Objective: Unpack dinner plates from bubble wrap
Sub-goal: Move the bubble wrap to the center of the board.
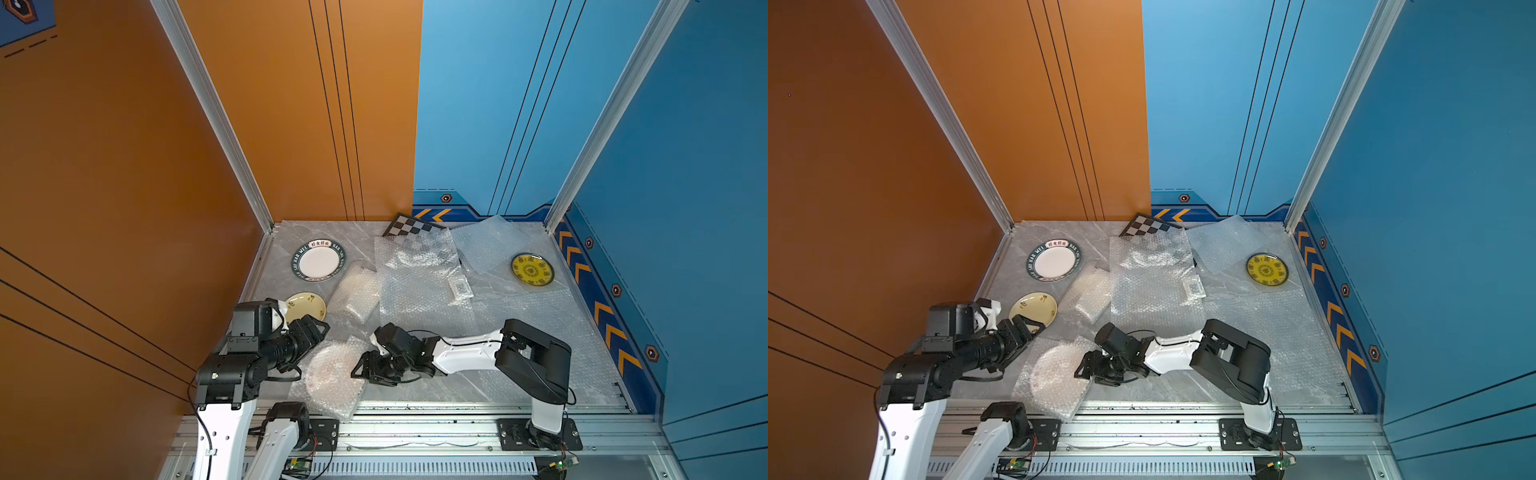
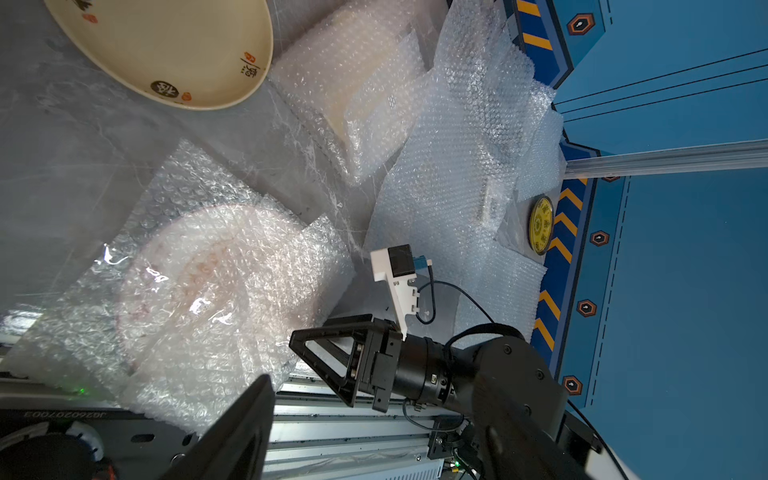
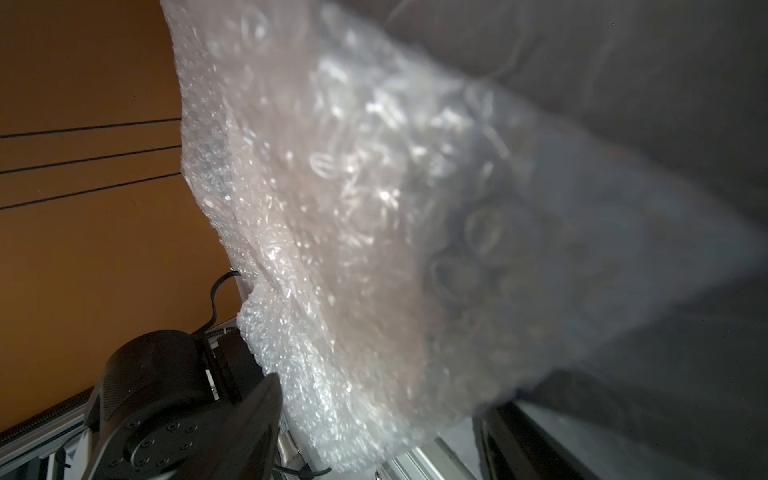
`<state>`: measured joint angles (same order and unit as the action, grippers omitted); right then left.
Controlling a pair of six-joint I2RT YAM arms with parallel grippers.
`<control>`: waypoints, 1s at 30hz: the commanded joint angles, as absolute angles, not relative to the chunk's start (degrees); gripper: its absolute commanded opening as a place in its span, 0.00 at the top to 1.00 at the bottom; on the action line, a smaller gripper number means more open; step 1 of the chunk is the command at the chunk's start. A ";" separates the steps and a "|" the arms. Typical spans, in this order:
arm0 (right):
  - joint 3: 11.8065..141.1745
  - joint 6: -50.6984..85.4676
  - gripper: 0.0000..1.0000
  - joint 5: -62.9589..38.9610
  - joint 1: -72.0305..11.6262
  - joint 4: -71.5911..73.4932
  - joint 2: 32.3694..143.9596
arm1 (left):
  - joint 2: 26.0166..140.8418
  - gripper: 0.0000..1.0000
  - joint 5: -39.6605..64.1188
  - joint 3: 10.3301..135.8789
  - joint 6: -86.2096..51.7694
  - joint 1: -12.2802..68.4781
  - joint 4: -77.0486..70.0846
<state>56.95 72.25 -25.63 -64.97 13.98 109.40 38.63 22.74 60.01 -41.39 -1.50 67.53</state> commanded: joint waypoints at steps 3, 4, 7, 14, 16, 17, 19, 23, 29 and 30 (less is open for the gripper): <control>57.63 73.31 0.35 -19.88 -64.51 13.70 112.08 | 38.67 0.23 23.66 61.09 -39.88 -1.93 68.97; 57.77 73.22 0.37 -19.26 -64.51 13.86 112.22 | 38.60 0.23 23.67 60.92 -39.81 -1.91 69.01; 58.24 73.24 0.45 -17.65 -64.42 15.34 113.36 | 38.59 0.23 23.72 60.43 -39.66 -2.00 68.99; 59.92 71.91 0.67 -16.11 -63.17 14.88 113.95 | 37.97 0.23 23.82 59.41 -39.57 -2.10 69.02; 59.49 71.07 0.75 -15.40 -62.26 13.03 112.57 | 37.97 0.23 23.85 59.41 -39.47 -2.11 69.04; 59.13 70.60 0.78 -15.07 -61.77 12.12 111.73 | 38.07 0.23 23.88 59.41 -39.36 -2.11 69.01; 57.86 69.37 0.83 -14.53 -60.09 10.14 109.61 | 38.33 0.23 23.94 59.50 -38.74 -2.11 69.00; 57.49 63.92 0.88 -14.74 -56.12 3.17 106.02 | 39.01 0.23 24.45 58.58 -37.47 -2.11 68.99; 62.04 50.58 0.89 -17.89 -49.33 -9.86 104.12 | 38.94 0.22 25.23 52.56 -37.05 -2.11 68.69; 63.48 47.88 0.89 -19.20 -48.33 -12.54 104.79 | 38.47 0.22 25.21 51.59 -37.17 -2.11 68.38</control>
<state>60.86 57.21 -18.24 -50.19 -1.04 104.88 39.16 23.88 53.60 -38.46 -1.56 67.55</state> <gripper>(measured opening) 0.117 0.775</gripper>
